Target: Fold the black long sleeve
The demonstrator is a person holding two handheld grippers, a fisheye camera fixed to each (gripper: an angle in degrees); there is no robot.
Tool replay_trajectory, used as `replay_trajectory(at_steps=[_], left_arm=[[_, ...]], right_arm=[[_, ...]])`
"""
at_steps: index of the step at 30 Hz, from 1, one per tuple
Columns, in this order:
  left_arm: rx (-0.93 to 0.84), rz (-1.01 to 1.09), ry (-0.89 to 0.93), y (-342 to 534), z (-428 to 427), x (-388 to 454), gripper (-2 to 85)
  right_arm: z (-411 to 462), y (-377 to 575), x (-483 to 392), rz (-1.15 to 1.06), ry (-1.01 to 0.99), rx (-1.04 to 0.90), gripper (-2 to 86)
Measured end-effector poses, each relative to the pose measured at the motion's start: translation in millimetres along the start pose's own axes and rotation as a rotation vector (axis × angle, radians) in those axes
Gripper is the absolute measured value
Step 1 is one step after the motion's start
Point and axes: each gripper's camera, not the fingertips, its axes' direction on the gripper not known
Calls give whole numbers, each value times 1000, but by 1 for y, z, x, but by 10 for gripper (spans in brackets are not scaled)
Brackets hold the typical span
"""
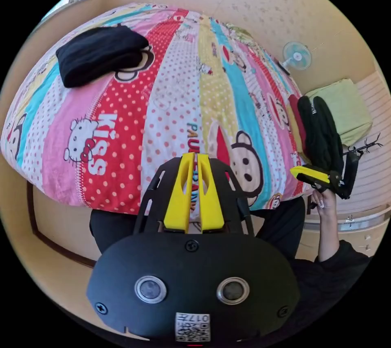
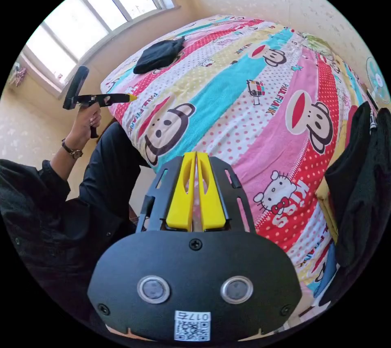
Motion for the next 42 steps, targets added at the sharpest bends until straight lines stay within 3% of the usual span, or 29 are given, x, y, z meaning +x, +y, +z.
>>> replay_trajectory(at_steps=[2, 4, 8, 13, 15, 19, 23, 25, 30, 34, 39, 42], left_arm=[[105, 20, 7, 13, -6, 0, 35], [118, 19, 27, 17, -10, 1, 39], [105, 19, 15, 15, -24, 7, 24], [314, 2, 223, -46, -80, -19, 33], [342, -44, 178, -111, -107, -36, 105], [407, -117, -48, -207, -133, -54, 157], [137, -261, -195, -286, -81, -96, 118], [272, -267, -264, -267, -81, -95, 67], [470, -293, 44, -165, -105, -106, 34], [435, -209, 18, -55, -134, -89, 24], [365, -377, 116, 121, -185, -107, -2], [297, -454, -50, 168, -224, -119, -5]], right_arm=[[74, -23, -4, 41, 38, -205, 3], [78, -20, -3, 42, 52, -121, 3], [93, -31, 29, 112, -116, -135, 3], [117, -60, 31, 38, -88, -232, 3], [127, -69, 27, 11, -45, -265, 3], [148, -90, 32, 7, -34, -330, 3], [166, -106, 40, 19, -49, -379, 2], [172, -108, 41, 14, -42, -368, 2], [186, -112, 48, 10, -55, -347, 1], [197, -116, 55, 6, -78, -340, 1], [212, -128, 38, -65, 31, -391, 2], [221, -134, 30, -95, 82, -422, 3]])
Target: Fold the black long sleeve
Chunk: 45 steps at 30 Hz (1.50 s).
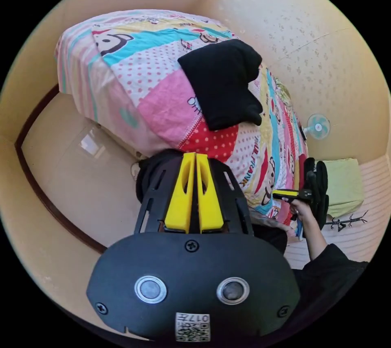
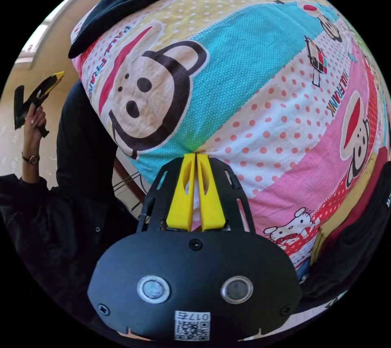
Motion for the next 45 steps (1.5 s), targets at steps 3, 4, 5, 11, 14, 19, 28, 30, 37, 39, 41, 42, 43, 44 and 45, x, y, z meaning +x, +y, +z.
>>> replay_trajectory(at_steps=[3, 4, 5, 11, 14, 19, 28, 30, 37, 39, 41, 42, 43, 44, 45], left_arm=[[37, 116, 19, -7, -35, 9, 4], [25, 146, 54, -12, -36, 16, 22], [6, 191, 123, -23, -32, 32, 56], [-100, 505, 220, -90, 55, 177, 149], [-134, 559, 77, -121, 117, 235, 162], [-141, 497, -228, -134, 189, 251, 90], [-51, 393, 104, -25, 60, 154, 49], [-69, 319, 96, 14, 38, 112, 51], [-159, 310, 131, 49, 26, 94, 93], [-107, 390, 138, 47, 9, 129, 162], [-85, 496, 149, 47, 3, 160, 168], [-92, 571, 147, 49, 10, 179, 161], [-111, 602, 142, 49, 18, 188, 158], [-196, 640, 124, 50, 43, 204, 151], [-309, 659, 106, 53, 75, 215, 149]], right_arm=[[6, -12, -8, -26, 54, -50, 3], [9, -17, -12, -39, 78, -74, 3], [11, -21, -14, -38, 92, -91, 4], [20, -17, -13, 13, 92, -37, 4], [24, -9, -13, 49, 86, 15, 4], [31, 5, -21, 74, 133, 97, 4], [38, 27, -4, 119, 30, 211, 3], [39, 28, 9, 140, -49, 211, 3], [39, 18, 9, 80, -33, 110, 2], [40, 20, 7, 90, -26, 107, 3], [41, 28, 7, 118, -34, 138, 3], [42, 31, 7, 126, -38, 150, 3], [43, 37, 7, 143, -47, 178, 3], [44, 44, 7, 160, -57, 205, 4], [44, 47, 7, 168, -63, 218, 4]])
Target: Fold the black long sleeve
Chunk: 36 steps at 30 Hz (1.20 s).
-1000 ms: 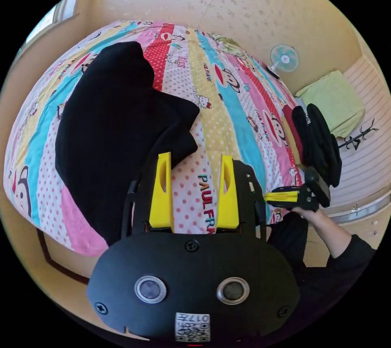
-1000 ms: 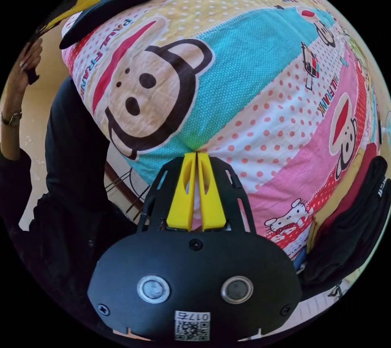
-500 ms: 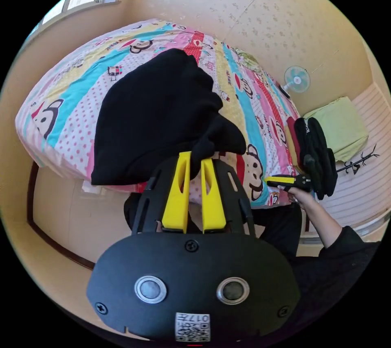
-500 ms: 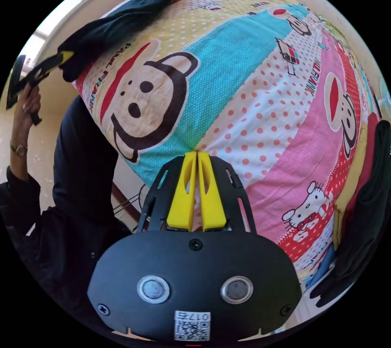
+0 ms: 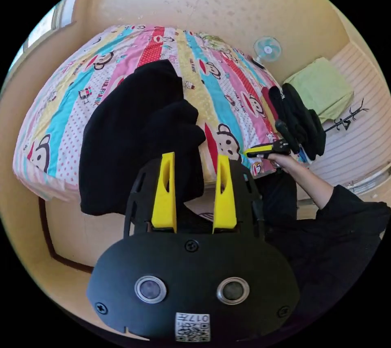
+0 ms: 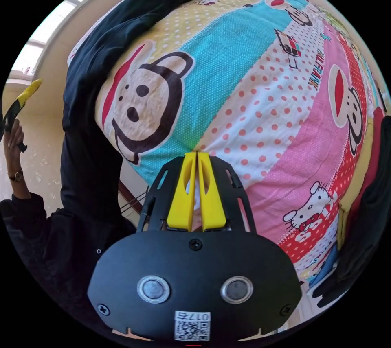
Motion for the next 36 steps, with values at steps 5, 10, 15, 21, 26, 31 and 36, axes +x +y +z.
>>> replay_trajectory(at_steps=[5, 10, 15, 21, 26, 31, 36], left_arm=[[-245, -39, -270, 3, 93, 6, 89], [-195, -61, -225, 29, 76, 14, 25], [213, 31, -60, 76, -56, 44, 3], [614, 156, 219, 140, -174, 54, 0], [775, 324, 518, 165, -204, 67, -1], [813, 413, 677, 170, -209, 83, -1], [793, 459, 730, 170, -201, 101, -4]], right_arm=[[-2, 25, -5, 32, 7, 76, 5], [-3, 43, -16, 6, 67, 110, 5], [-9, 63, -10, 22, 9, 154, 5], [-37, 110, 8, 32, -287, 373, 9], [-104, 162, -16, -163, -470, 805, 28], [-157, 182, -66, -354, -258, 1000, 77], [-166, 187, -110, -507, -136, 987, 102]])
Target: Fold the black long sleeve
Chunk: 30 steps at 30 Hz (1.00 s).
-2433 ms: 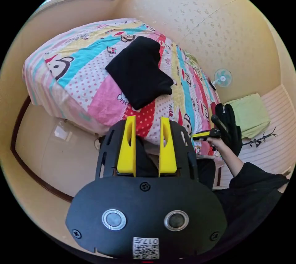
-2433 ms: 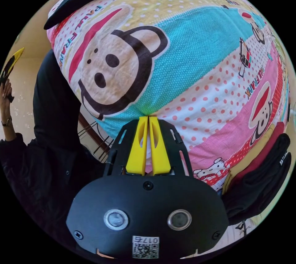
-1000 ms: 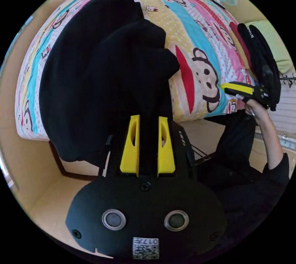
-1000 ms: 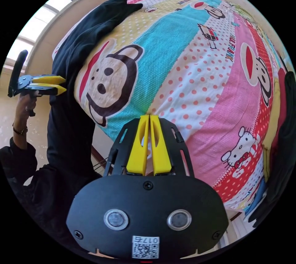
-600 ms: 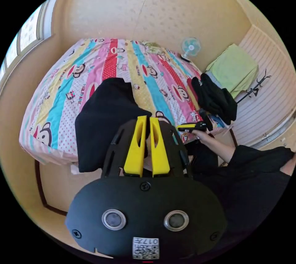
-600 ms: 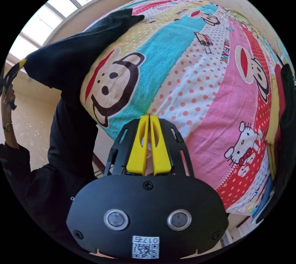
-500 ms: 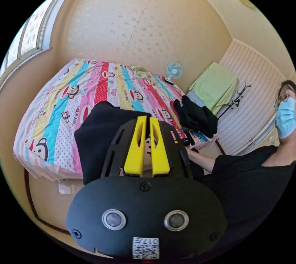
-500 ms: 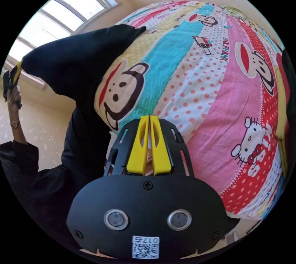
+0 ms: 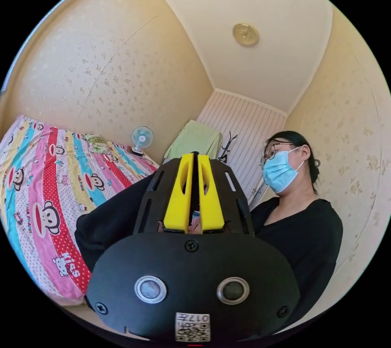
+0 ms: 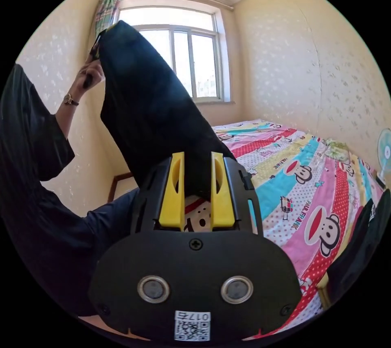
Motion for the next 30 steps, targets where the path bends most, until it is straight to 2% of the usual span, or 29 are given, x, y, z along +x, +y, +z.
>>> replay_trajectory(at_steps=[2, 5, 6, 7, 9, 11, 12, 13, 15, 17, 21, 24, 27, 30], left_arm=[[13, 8, 58, 2, 4, 1, -7], [210, 89, 485, 5, -7, -4, -9], [197, 77, 474, 2, -8, -7, -9], [176, 73, 390, 2, -7, -7, -10], [86, 8, -82, 10, 6, -12, -9], [-19, -67, -285, 23, 29, -28, -9], [-85, -109, -361, 36, 42, -39, -8], [-115, -131, -395, 43, 48, -45, -7], [-271, -203, -484, 78, 71, -69, -1], [-439, -263, -487, 113, 92, -88, 16], [-806, -425, -445, 225, 145, -121, 92], [-1038, -411, -367, 291, 179, -121, 113], [-1214, -341, -353, 331, 195, -117, 135], [-1251, -330, -281, 348, 201, -117, 138]], right_arm=[[5, 1, -20, -82, -80, -26, 118], [5, 0, -31, -66, -229, -70, 134], [5, -1, -31, -40, -262, -85, 137], [5, 0, -31, -13, -311, -72, 140], [17, 3, -37, -14, -192, -62, 135], [78, 7, -43, -17, 142, -320, 88], [95, 10, -42, -24, 185, -398, 74], [123, 16, -37, -22, 174, -534, 46], [133, 18, -32, 14, 43, -595, 38], [111, 21, -22, 126, -5, -511, 50], [76, 50, 12, 417, -126, -510, 99], [52, 99, 36, 702, -257, -525, 125], [49, 148, 40, 919, -381, -601, 152], [62, 182, 36, 1065, -540, -588, 167]])
